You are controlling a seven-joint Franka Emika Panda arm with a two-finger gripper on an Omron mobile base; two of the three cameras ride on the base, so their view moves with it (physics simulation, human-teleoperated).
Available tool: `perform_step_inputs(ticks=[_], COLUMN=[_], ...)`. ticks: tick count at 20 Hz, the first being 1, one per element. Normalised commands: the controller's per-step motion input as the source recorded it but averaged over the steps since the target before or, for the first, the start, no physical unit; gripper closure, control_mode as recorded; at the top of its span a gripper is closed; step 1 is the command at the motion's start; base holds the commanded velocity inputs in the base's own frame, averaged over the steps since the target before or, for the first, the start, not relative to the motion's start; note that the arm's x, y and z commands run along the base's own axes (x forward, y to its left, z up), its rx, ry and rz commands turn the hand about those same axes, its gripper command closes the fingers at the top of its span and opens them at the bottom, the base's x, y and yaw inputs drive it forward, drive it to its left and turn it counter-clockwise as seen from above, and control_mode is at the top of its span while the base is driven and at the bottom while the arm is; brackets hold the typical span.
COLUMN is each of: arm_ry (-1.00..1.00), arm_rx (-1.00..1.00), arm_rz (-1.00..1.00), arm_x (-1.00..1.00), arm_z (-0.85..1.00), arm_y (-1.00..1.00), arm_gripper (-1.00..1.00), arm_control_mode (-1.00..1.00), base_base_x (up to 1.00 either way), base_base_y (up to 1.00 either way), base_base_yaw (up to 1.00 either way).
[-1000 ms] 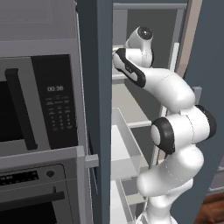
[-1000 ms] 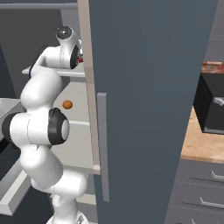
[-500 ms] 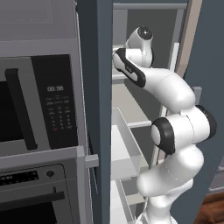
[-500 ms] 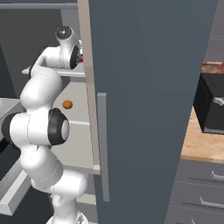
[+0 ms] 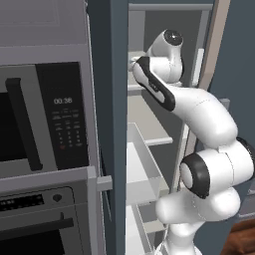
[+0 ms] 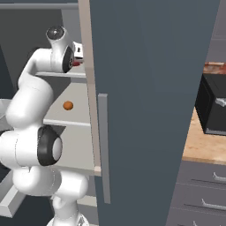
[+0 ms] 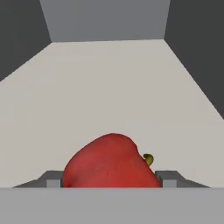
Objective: Take the tangerine, fish, and bell pepper from the freezer and place them in the bowl on the counter.
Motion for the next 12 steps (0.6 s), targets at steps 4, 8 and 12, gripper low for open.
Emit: perform_step_inputs(ticks=[4,8,12], arm_ry=[-0.08,-0.04,0.0], arm_rx=[0.0,0.0,0.0], arm_rz=[0.0,0.0,0.0], arm_x=[-0.76,-0.73,-0.82], arm_z=[0.16,0.36,0.24], arm_y=[0.01,0.0,0.0], arm_gripper=[1.0,1.0,1.0], arm_control_mode=[-1.0,-1.0,-1.0], base_base_x=[0.0,0.0,0.0], base_base_y=[0.0,0.0,0.0], base_base_yaw=[0.0,0.0,0.0])
